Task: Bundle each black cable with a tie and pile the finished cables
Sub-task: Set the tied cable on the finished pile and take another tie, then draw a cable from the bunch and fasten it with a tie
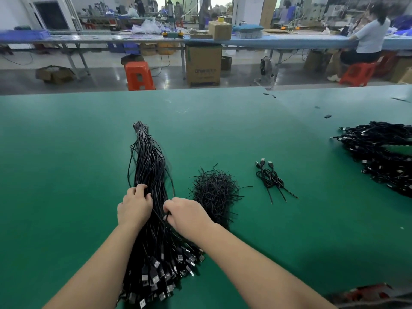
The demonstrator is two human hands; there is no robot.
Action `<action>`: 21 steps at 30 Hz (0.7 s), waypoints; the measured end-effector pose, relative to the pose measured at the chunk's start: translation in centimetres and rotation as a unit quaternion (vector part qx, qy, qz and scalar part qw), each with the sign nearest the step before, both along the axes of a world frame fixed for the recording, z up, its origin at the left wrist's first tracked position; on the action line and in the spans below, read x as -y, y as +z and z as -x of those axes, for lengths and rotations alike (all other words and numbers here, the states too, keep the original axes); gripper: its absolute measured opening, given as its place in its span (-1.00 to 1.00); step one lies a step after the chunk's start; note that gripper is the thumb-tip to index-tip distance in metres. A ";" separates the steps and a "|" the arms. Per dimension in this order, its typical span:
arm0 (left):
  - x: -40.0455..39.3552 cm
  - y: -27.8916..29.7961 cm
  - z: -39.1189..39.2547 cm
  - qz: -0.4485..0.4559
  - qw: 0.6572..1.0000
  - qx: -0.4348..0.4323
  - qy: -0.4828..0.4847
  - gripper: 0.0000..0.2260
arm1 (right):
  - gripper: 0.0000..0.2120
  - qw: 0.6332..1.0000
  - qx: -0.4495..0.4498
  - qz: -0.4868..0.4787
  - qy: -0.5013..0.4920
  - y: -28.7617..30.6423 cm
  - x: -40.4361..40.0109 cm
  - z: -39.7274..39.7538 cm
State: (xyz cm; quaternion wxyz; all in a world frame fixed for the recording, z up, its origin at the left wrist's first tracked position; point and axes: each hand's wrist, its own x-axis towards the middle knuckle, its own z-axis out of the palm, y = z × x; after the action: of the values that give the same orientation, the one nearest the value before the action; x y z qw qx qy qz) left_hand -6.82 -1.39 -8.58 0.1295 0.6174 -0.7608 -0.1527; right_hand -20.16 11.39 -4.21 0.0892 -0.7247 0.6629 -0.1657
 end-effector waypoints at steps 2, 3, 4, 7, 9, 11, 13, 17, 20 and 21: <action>0.0 -0.1 0.0 0.000 1.000 -0.002 0.002 -0.69 | -0.76 0.996 0.072 0.007 -0.044 0.7 -0.3 0.3; 0.0 -0.1 0.1 0.001 1.000 -0.005 0.003 -0.69 | -0.71 0.991 0.115 0.000 -0.071 1.2 -0.4 0.4; 0.0 -0.1 0.1 0.003 1.000 -0.008 0.004 -0.69 | -0.67 0.982 0.165 -0.011 -0.093 1.8 -0.5 0.5; -0.1 -0.1 0.2 0.009 1.000 -0.003 0.000 -0.70 | -0.61 0.940 0.310 -0.015 -0.139 3.6 -0.5 0.7; 0.0 -0.1 0.1 0.009 1.000 0.004 -0.002 -0.71 | -0.71 0.915 0.373 -0.001 -0.155 4.4 -0.4 1.2; 0.1 0.0 0.1 0.010 1.000 0.013 -0.004 -0.72 | -0.71 0.891 0.428 0.003 -0.153 5.2 -0.4 1.9; 0.2 0.1 0.1 0.011 1.000 0.022 -0.007 -0.73 | -0.66 0.867 0.476 0.003 -0.146 6.0 -0.6 2.5; 0.4 0.3 0.0 0.010 1.000 0.028 -0.007 -0.70 | -0.58 0.832 0.540 0.029 -0.125 7.2 -1.8 3.7; 0.1 0.6 -0.3 -0.009 0.999 0.040 -0.004 -0.66 | -0.51 0.883 0.446 0.075 -0.124 7.7 -2.6 4.3; 0.0 0.9 -0.3 -0.012 0.999 0.049 -0.002 -0.65 | -0.48 0.902 0.405 0.092 -0.119 7.8 -2.7 4.4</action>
State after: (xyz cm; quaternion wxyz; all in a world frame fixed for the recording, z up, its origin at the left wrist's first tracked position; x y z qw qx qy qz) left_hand -6.48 -1.39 -7.70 0.0841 0.6245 -0.7653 -0.1315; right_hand -24.53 14.12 3.62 0.2624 -0.5153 0.6329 -0.5148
